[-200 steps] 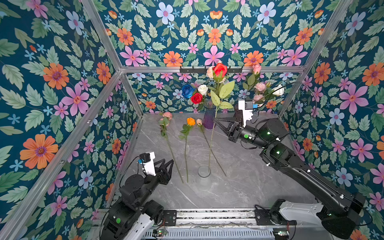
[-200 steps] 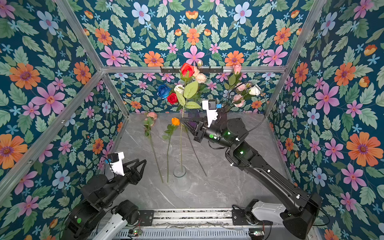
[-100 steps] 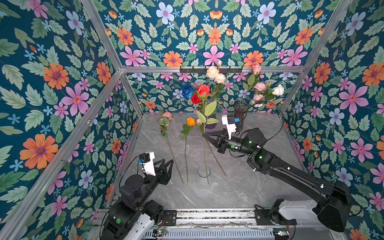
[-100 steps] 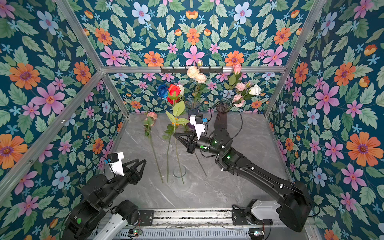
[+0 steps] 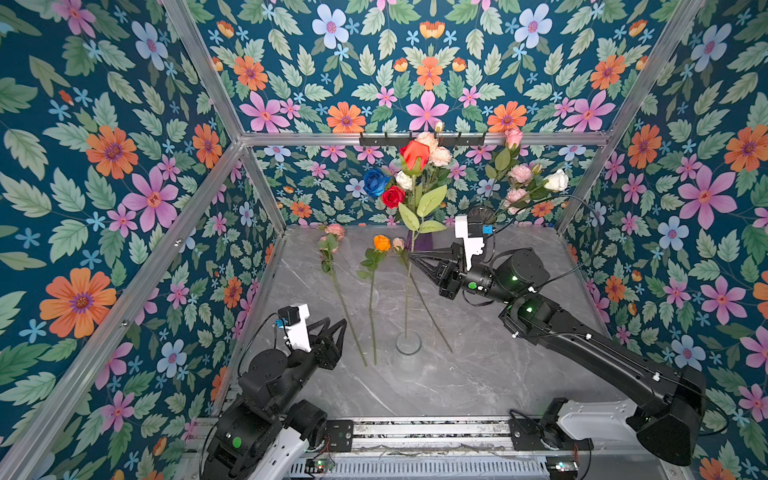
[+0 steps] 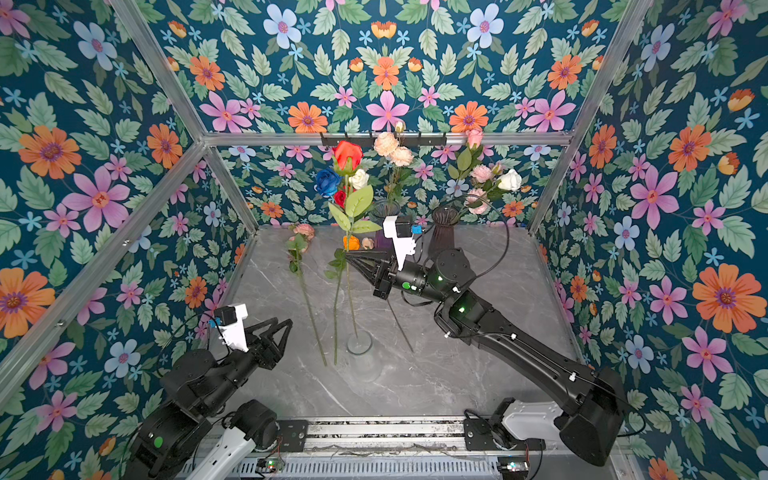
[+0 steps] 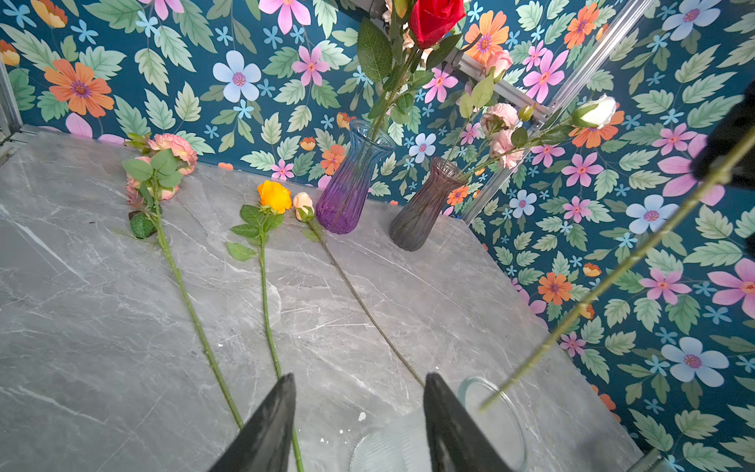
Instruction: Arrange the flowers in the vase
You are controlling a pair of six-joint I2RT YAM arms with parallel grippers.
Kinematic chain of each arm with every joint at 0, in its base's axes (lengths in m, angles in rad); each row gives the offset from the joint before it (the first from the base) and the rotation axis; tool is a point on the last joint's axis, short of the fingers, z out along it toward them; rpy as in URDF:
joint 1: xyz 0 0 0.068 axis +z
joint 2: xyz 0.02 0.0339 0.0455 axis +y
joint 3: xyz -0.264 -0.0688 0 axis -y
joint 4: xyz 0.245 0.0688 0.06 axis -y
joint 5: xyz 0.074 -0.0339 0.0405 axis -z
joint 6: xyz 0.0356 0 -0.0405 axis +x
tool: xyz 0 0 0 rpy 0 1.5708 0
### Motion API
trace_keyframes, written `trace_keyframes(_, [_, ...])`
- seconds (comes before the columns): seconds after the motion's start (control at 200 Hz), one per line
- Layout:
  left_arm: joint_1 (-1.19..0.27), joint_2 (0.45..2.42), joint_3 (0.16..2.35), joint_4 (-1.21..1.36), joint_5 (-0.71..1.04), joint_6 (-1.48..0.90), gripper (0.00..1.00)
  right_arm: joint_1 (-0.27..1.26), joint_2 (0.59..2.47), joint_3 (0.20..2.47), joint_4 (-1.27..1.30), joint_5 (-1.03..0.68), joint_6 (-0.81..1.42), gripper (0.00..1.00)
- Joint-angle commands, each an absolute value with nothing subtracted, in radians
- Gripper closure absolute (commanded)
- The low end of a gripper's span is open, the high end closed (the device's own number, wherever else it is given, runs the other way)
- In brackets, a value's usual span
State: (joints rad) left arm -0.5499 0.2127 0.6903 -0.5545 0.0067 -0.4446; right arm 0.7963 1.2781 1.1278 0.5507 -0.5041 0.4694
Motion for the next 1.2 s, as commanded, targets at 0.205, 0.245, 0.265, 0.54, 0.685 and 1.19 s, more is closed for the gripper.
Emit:
trace_keyframes(0.205, [-0.548, 0.221, 0.688, -0.541, 0.019, -0.438, 0.47, 0.799, 1.243, 1.008, 0.618, -0.497, 0.496, 1.0])
trace_keyframes(0.245, [-0.546, 0.221, 0.689, -0.541, 0.02, -0.437, 0.47, 0.801, 1.233, 0.989, 0.614, -0.497, 0.489, 1.0])
trace_keyframes(0.265, [-0.546, 0.221, 0.688, -0.541, 0.02, -0.437, 0.47, 0.803, 1.228, 0.979, 0.61, -0.496, 0.486, 0.94])
trace_keyframes(0.54, [-0.543, 0.223, 0.687, -0.54, 0.026, -0.436, 0.47, 0.814, 1.005, 0.775, 0.405, -0.301, 0.373, 0.1])
trace_keyframes(0.685, [-0.537, 0.226, 0.687, -0.536, 0.035, -0.433, 0.47, 0.815, 0.84, 0.601, 0.317, -0.167, 0.376, 0.13])
trace_keyframes(1.19, [-0.523, 0.234, 0.688, -0.537, 0.043, -0.431, 0.47, 0.804, 0.813, 0.429, 0.127, 0.095, 0.464, 0.28])
